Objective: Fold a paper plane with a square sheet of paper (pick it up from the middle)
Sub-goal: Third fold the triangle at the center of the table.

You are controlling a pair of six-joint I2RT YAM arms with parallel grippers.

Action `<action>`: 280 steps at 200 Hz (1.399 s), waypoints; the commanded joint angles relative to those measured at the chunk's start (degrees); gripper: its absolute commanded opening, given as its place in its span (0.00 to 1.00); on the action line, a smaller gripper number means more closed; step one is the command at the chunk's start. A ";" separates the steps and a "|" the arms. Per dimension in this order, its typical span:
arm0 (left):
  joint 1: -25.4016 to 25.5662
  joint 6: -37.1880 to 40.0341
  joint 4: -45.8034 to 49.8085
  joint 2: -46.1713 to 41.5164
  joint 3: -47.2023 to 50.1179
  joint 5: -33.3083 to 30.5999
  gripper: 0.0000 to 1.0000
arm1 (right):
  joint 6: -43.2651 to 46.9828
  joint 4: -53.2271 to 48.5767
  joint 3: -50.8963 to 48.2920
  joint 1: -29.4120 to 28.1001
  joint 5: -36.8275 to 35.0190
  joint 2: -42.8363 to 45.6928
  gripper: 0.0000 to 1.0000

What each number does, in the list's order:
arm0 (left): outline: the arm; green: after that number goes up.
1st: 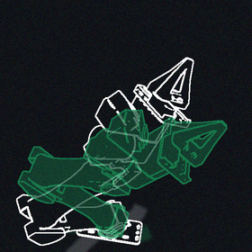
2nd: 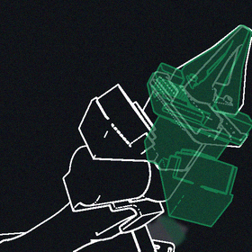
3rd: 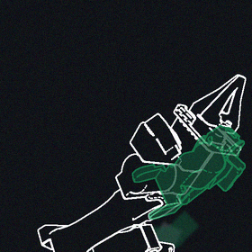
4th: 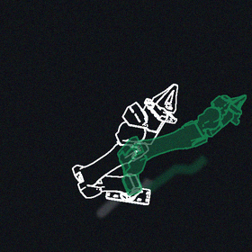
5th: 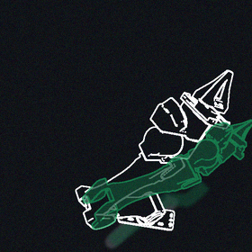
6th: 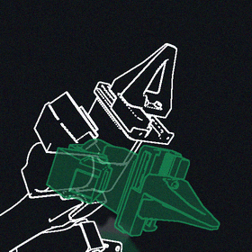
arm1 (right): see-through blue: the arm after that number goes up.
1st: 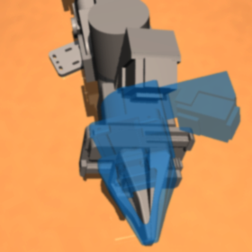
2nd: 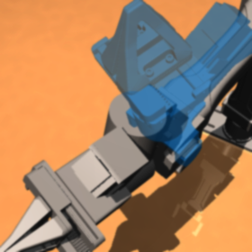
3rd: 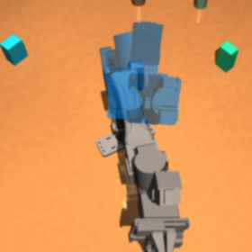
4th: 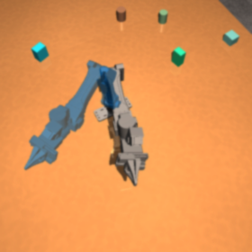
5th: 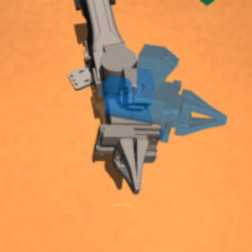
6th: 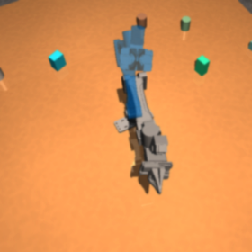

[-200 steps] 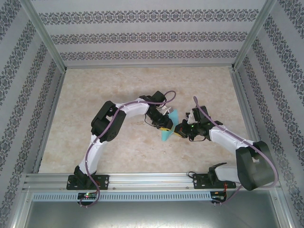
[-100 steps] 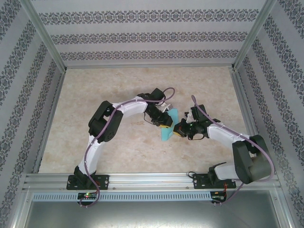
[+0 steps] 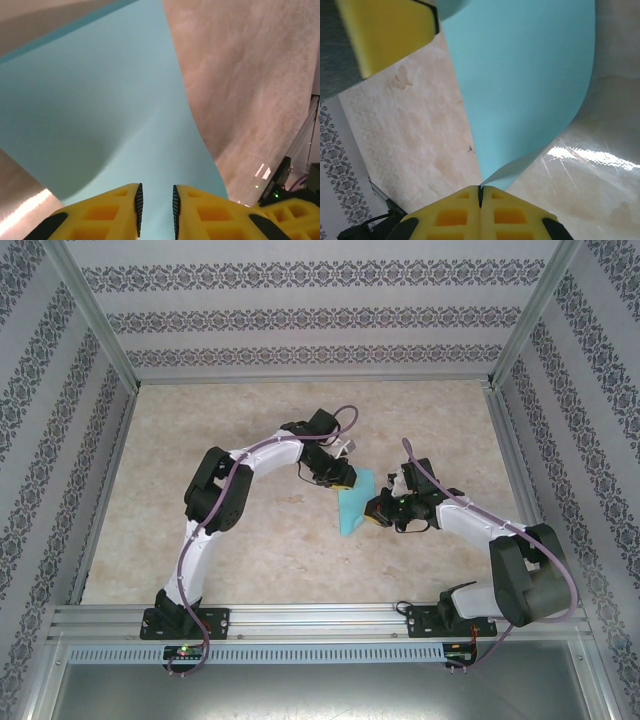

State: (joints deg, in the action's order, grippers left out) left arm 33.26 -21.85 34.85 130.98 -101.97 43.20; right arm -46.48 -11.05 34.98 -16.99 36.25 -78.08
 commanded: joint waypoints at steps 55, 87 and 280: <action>-0.47 3.08 5.78 4.82 -3.64 -2.31 0.26 | 0.17 0.83 3.29 -0.41 -0.31 -2.07 0.03; -0.47 2.83 5.23 4.65 -2.73 -1.82 0.26 | -0.23 2.18 4.58 -1.00 -0.54 -4.12 0.04; -1.03 -0.79 0.68 2.20 1.16 0.35 0.27 | -0.91 6.72 8.77 -3.13 -2.03 -15.78 0.02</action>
State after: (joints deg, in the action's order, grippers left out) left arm 32.86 -21.52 35.24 134.41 -102.35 44.07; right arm -48.03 -4.03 42.72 -19.40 35.33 -93.17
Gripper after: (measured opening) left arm 0.271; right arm 0.050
